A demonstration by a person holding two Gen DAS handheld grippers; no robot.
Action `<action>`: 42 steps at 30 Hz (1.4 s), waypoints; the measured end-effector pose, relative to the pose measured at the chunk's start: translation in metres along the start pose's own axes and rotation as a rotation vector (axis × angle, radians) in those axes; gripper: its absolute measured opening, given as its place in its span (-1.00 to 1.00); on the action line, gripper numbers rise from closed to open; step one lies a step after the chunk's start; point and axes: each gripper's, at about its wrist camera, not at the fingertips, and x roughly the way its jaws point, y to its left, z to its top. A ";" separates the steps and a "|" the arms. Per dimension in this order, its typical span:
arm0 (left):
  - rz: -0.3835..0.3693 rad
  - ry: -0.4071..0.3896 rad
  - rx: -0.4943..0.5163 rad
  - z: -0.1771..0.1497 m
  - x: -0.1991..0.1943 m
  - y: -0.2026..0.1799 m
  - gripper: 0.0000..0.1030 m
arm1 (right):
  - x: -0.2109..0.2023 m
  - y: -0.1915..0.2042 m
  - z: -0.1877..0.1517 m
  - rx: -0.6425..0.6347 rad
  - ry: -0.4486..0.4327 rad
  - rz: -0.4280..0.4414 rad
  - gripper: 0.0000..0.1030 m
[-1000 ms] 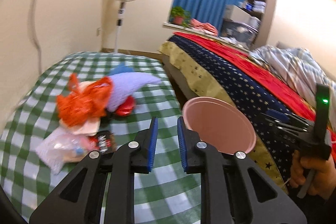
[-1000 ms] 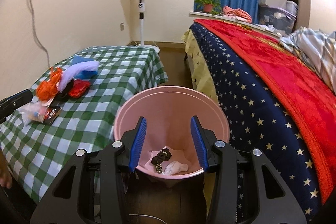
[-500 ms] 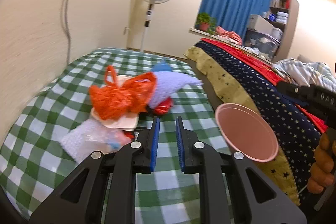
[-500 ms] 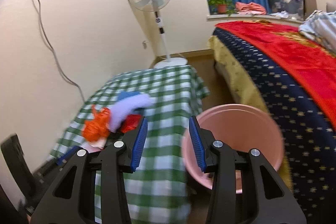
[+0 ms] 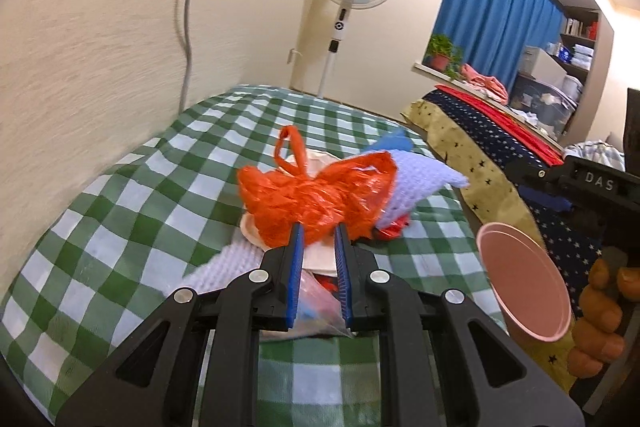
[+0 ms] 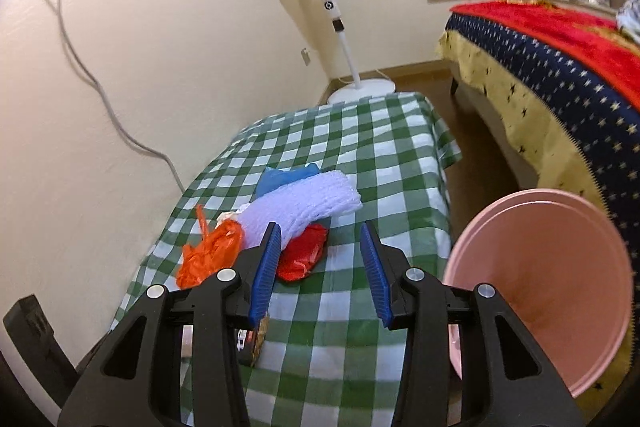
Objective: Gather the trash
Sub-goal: 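Grasp the orange bag with the left gripper while the right grasps the lavender net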
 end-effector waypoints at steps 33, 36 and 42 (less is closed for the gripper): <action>0.017 0.102 -0.055 0.010 0.058 0.013 -0.29 | 0.079 -0.019 0.011 0.208 0.121 0.217 -0.85; 0.008 0.116 -0.065 0.009 0.060 0.017 -0.68 | 0.069 -0.013 0.012 0.170 0.106 0.223 -0.86; 0.013 0.099 -0.064 0.008 0.048 0.021 -0.95 | 0.043 -0.006 0.010 0.124 0.074 0.218 -0.86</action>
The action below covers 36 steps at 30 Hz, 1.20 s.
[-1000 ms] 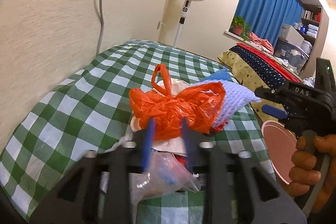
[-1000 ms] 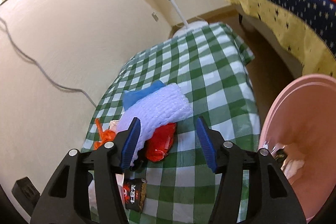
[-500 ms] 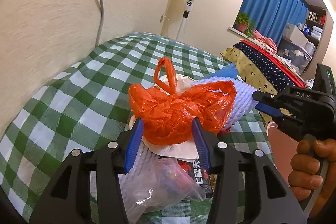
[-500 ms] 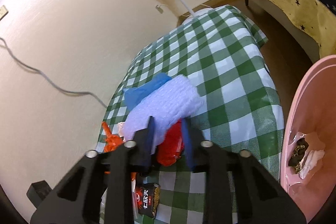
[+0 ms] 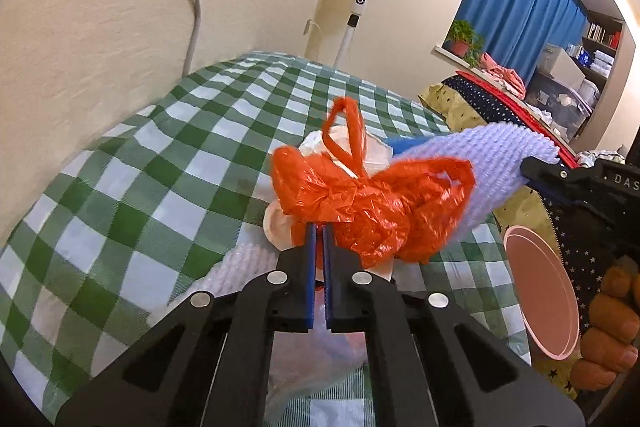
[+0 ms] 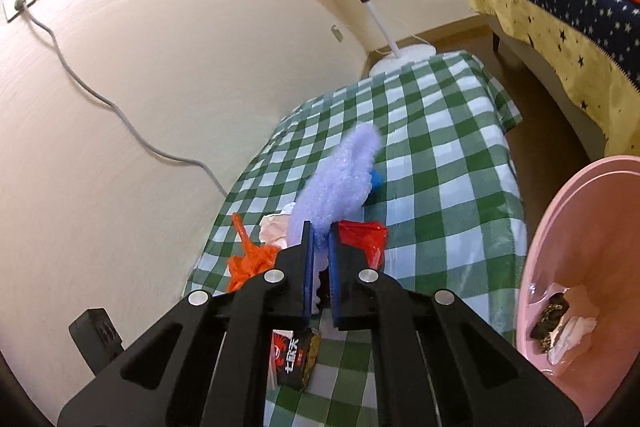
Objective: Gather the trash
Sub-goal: 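Grasp the orange bag with the left gripper while the right grasps the lavender net, then carry the orange bag and lavender net over the pink wastebasket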
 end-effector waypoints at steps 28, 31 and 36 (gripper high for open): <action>-0.061 -0.060 0.029 -0.011 -0.083 -0.031 -0.99 | -0.146 0.018 -0.030 -0.149 -0.154 -0.158 -0.87; -0.025 -0.029 -0.034 -0.018 -0.071 -0.017 -0.86 | -0.157 0.007 -0.035 -0.177 -0.148 -0.192 -0.87; 0.002 -0.035 -0.056 -0.016 -0.057 -0.015 -0.22 | -0.168 -0.020 -0.034 -0.146 -0.156 -0.213 -0.87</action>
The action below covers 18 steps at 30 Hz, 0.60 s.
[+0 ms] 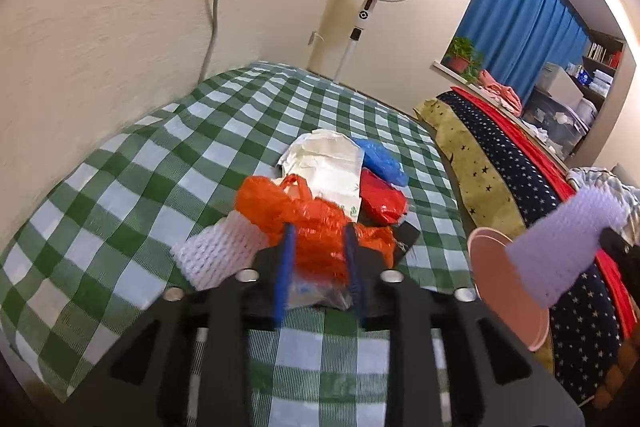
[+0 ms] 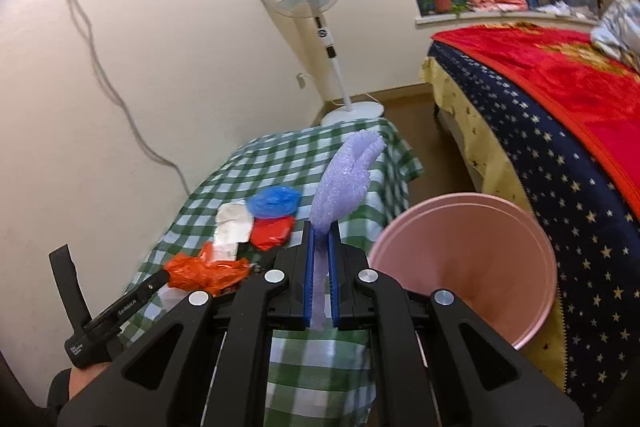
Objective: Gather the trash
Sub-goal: 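Carry the orange bag and lavender net over the pink wastebasket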
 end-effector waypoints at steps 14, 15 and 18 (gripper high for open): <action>0.075 0.023 0.002 0.004 0.031 0.003 0.08 | 0.031 -0.010 -0.001 0.037 0.035 0.015 -0.87; 0.072 0.029 0.005 0.004 0.032 0.003 0.07 | 0.033 -0.007 -0.001 0.032 0.038 0.018 -0.87; 0.060 0.040 0.010 0.003 0.034 0.003 -0.18 | 0.035 -0.002 -0.001 0.021 0.041 0.020 -0.87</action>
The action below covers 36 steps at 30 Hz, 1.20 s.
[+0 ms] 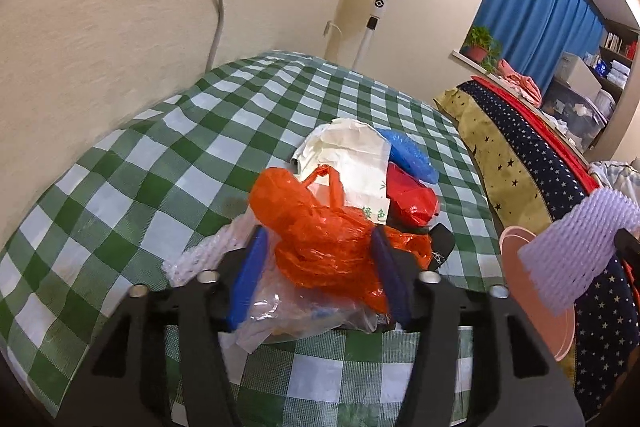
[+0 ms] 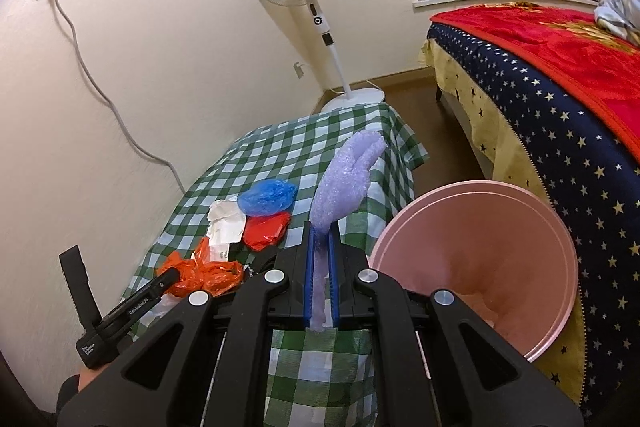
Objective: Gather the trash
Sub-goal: 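Carry the orange bag and lavender net over the pink wastebasket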
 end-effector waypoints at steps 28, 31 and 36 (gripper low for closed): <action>-0.062 -0.139 0.178 0.002 -0.073 -0.047 -0.50 | -0.061 0.010 -0.010 -0.053 -0.083 -0.102 -0.87; -0.074 -0.144 0.193 0.000 -0.078 -0.056 -0.50 | -0.068 0.007 -0.013 -0.052 -0.089 -0.111 -0.87; -0.092 -0.148 0.209 -0.003 -0.083 -0.069 -0.50 | -0.079 -0.001 -0.016 -0.042 -0.104 -0.121 -0.87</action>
